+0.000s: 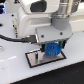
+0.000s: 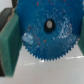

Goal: Insert the blue gear onto the right peg, followed by the red gear

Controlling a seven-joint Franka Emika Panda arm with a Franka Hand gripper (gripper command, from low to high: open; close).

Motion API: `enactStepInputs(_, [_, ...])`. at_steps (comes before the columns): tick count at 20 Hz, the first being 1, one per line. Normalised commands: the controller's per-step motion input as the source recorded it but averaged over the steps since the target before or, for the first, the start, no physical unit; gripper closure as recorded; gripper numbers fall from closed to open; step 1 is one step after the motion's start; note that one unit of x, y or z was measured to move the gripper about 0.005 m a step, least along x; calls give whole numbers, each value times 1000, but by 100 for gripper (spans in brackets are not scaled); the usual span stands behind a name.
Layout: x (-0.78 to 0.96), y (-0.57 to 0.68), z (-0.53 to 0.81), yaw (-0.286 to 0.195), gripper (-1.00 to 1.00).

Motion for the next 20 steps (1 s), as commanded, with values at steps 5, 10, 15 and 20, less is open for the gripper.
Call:
enactStepInputs(5, [51,3,-169,0,100])
enactStepInputs(10, [122,14,-77,0,100])
enactStepInputs(15, [114,34,-54,0,100])
enactStepInputs(20, [117,18,-78,0,100])
